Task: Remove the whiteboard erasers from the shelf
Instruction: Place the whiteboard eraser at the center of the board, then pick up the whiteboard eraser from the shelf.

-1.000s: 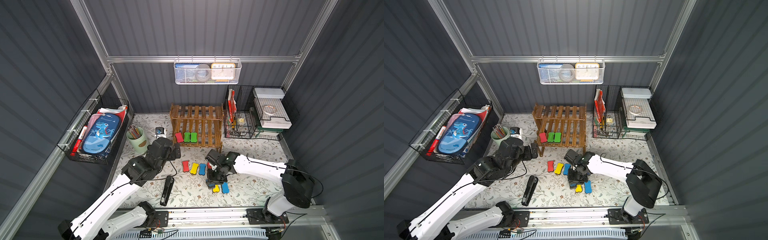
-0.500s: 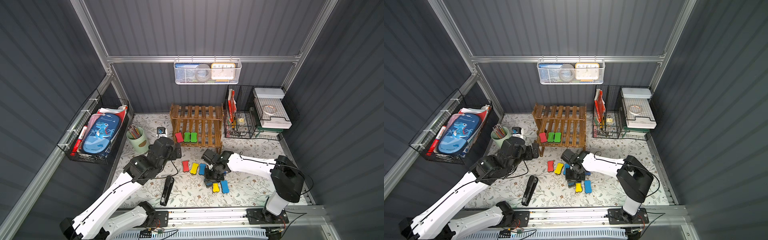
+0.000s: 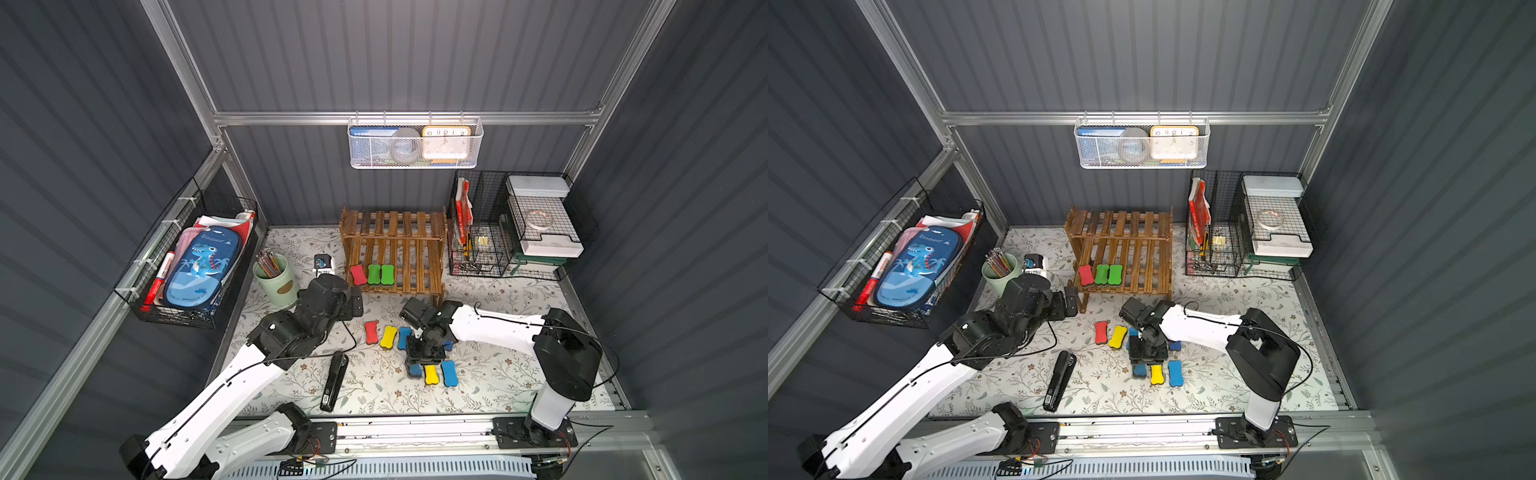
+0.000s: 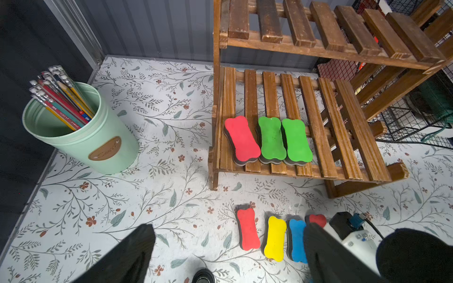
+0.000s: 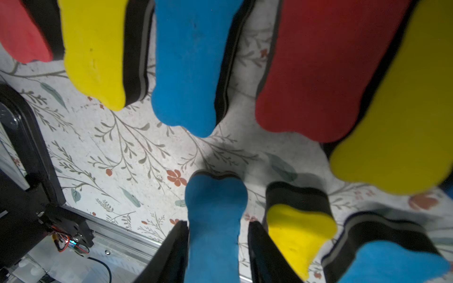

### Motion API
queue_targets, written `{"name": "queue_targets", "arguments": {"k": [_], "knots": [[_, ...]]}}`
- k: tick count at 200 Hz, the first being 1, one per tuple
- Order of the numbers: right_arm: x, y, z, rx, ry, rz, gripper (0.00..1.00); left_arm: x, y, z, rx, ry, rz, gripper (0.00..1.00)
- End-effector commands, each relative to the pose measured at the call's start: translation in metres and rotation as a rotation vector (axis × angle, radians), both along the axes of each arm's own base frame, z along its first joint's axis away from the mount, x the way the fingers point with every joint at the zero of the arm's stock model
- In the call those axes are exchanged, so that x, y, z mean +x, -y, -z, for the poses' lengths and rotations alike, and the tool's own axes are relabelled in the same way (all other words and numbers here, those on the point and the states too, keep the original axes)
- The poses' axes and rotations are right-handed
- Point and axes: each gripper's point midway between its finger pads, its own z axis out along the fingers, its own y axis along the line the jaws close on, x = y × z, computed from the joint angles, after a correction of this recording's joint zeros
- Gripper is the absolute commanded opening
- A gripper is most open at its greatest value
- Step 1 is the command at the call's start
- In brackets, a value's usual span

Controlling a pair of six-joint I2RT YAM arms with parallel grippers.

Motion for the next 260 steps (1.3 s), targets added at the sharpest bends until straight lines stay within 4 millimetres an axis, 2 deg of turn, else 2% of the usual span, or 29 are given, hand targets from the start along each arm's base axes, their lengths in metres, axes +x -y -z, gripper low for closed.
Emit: {"name": "queue_targets", "arguments": {"k": [1, 39, 63, 83, 94, 110, 138, 156, 159, 165, 181, 218, 260], "knots": [[0.002, -0.005, -0.009, 0.021, 0.021, -0.016, 0.47, 0.0, 0.002, 0.004, 0.0, -0.013, 0.011, 0.99], [0.004, -0.003, -0.021, 0.038, 0.058, -0.021, 0.48, 0.0, 0.005, 0.005, -0.01, -0.021, 0.021, 0.99], [0.012, 0.001, -0.048, 0.075, 0.161, -0.029, 0.47, 0.0, 0.012, 0.008, -0.023, -0.034, 0.047, 0.99], [0.026, 0.01, -0.079, 0.107, 0.32, -0.037, 0.46, 0.001, 0.029, 0.014, -0.053, -0.059, 0.111, 0.99], [0.035, 0.02, -0.092, 0.095, 0.415, -0.028, 0.46, 0.005, 0.036, 0.022, -0.015, -0.064, 0.149, 0.99], [0.048, 0.039, -0.109, 0.06, 0.537, 0.016, 0.45, 0.01, 0.057, 0.034, -0.039, -0.115, 0.204, 0.93], [0.06, 0.055, -0.13, 0.077, 0.689, 0.077, 0.45, 0.024, 0.083, 0.043, -0.038, -0.141, 0.253, 0.84], [0.064, 0.065, -0.128, 0.062, 0.716, 0.117, 0.44, 0.036, 0.095, 0.032, -0.023, -0.11, 0.273, 0.78], [0.063, 0.069, -0.136, 0.077, 0.731, 0.13, 0.44, 0.038, 0.097, 0.031, -0.02, -0.105, 0.277, 0.77], [0.063, 0.072, -0.136, 0.074, 0.733, 0.141, 0.44, 0.042, 0.101, 0.027, -0.016, -0.094, 0.283, 0.75], [0.062, 0.08, -0.131, 0.062, 0.726, 0.157, 0.44, 0.053, 0.11, 0.028, 0.013, -0.09, 0.299, 0.73], [0.062, 0.106, -0.13, 0.05, 0.732, 0.233, 0.44, 0.078, 0.124, 0.042, 0.088, -0.099, 0.294, 0.69], [0.06, 0.131, -0.13, 0.063, 0.719, 0.305, 0.44, 0.093, 0.144, 0.059, 0.113, -0.123, 0.33, 0.66]]}}
